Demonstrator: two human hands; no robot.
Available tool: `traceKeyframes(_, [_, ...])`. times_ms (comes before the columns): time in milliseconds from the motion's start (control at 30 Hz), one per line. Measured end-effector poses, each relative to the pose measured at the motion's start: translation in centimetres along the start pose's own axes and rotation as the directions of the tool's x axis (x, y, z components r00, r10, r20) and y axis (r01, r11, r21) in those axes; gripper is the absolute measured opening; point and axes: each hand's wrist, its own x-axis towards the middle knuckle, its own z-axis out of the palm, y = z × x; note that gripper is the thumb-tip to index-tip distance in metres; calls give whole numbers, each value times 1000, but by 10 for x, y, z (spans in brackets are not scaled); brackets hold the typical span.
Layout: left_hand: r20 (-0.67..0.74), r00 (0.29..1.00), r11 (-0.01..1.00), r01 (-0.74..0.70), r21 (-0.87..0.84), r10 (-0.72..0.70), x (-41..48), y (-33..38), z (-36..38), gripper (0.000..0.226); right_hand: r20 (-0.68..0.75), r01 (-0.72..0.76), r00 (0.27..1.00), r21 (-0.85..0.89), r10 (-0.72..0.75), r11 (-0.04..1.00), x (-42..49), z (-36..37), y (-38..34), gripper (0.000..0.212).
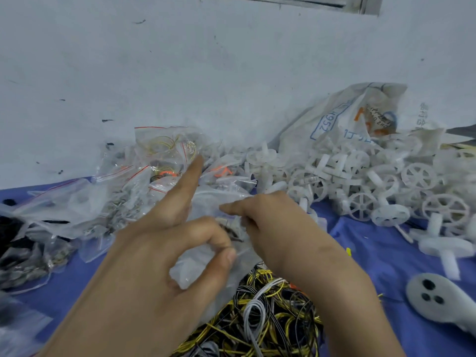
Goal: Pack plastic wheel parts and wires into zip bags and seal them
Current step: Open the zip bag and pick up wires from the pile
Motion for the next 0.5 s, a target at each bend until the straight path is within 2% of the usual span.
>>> traceKeyframes(67, [17, 1000, 995, -22, 96, 21, 5, -4, -1, 18, -48, 57, 997, 89, -53, 994, -9, -10, 2, 47])
traceKeyframes(100, [-18, 999, 993, -33, 114, 35, 5, -8, 0, 15, -114, 107, 990, 203, -85, 973, -16, -18, 2, 39])
traceKeyframes(167, [-60, 998, 1000, 17, 2, -17, 6, -11, 1, 15, -336, 195, 941, 435, -43, 879, -29, -34, 15, 27])
traceKeyframes(233, [-88, 991, 984, 90, -155, -105, 6, -15, 0, 18, -459, 176, 884, 495, 84, 851, -39, -45, 42, 23])
traceKeyframes(267, [-80, 989, 975, 110, -195, -127, 6, -17, -1, 20, -439, 93, 886, 489, 152, 867, -41, -48, 57, 25])
traceKeyframes(300, [-74, 989, 970, 113, -217, -132, 6, -20, -3, 20, -351, -36, 912, 451, 215, 892, -42, -47, 72, 28])
traceKeyframes(367, [-69, 989, 966, 114, -232, -134, 5, -23, -7, 23, -24, -286, 954, 247, 300, 926, -40, -31, 94, 27])
traceKeyframes(433, [-69, 988, 973, 119, -200, -135, 2, -28, -9, 23, 193, -327, 929, 32, 315, 945, -39, 0, 108, 19])
traceKeyframes(500, [-72, 988, 985, 131, -110, -139, -1, -33, -10, 24, 265, -286, 916, -101, 303, 953, -40, 32, 114, 17])
